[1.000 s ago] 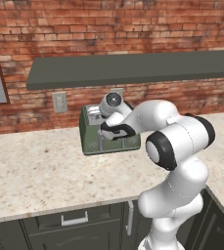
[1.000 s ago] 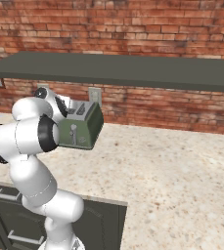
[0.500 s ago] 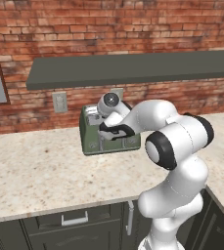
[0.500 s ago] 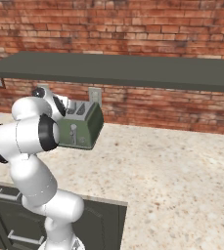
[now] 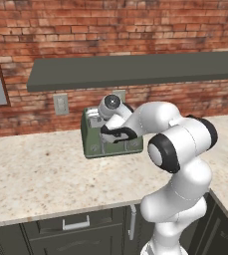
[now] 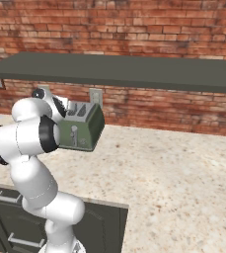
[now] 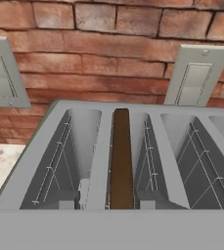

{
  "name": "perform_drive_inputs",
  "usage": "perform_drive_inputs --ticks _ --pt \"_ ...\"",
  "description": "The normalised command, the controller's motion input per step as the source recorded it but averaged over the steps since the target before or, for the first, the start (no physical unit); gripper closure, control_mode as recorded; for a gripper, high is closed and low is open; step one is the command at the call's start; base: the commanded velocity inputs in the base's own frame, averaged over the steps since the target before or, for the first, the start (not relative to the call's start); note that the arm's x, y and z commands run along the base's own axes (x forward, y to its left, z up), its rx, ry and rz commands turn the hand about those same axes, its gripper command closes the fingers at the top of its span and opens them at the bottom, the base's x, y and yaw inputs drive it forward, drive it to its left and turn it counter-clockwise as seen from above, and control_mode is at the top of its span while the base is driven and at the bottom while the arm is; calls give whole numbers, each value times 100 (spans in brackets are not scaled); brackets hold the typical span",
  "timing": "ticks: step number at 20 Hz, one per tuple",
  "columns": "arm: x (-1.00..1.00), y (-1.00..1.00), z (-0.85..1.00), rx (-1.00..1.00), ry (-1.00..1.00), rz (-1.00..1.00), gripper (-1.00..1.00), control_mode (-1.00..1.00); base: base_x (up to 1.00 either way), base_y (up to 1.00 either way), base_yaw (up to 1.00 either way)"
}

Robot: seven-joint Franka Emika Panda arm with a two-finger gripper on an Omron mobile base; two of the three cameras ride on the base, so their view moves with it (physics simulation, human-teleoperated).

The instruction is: Start the toaster. Once the lever pops up, take the bread to the plate on the dining counter.

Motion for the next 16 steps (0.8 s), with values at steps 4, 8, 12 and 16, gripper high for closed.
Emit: perform_drive_inputs --ticks 4,8,12,16 --pt "0 0 0 0 0 0 100 -100 0 0 0" --pt "0 0 0 0 0 0 100 -100 0 0 0" --pt "0 -4 3 0 0 0 100 -100 0 0 0" --pt "0 -7 6 0 0 0 100 -100 0 0 0"
